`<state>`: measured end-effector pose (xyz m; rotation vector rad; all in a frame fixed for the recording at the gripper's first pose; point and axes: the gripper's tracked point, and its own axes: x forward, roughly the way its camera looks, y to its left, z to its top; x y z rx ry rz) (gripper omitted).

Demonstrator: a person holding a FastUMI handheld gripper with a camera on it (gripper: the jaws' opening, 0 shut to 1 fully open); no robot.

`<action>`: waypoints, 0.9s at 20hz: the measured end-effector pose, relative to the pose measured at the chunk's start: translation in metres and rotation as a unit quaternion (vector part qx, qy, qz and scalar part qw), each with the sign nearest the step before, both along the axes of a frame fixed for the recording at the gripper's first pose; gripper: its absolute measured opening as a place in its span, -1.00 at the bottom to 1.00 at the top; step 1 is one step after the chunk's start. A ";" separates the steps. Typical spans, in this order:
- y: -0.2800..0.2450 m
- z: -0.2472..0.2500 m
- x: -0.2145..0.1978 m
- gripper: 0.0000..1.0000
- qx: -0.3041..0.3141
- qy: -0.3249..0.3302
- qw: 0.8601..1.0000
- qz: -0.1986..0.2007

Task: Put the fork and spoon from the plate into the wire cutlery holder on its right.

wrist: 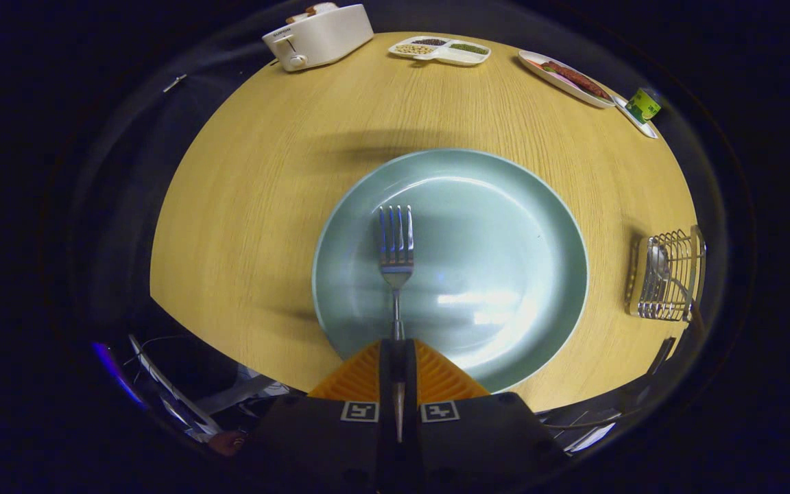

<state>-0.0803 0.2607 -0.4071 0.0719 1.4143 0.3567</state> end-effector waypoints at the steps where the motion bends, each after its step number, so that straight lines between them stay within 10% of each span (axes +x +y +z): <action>1: -0.003 0.007 0.002 -0.85 0.007 -0.002 1.000 0.001; 11: -0.120 0.106 0.035 -0.86 0.039 -0.031 0.998 0.038; 18: -0.260 0.123 0.051 -0.86 -0.047 0.014 0.996 0.074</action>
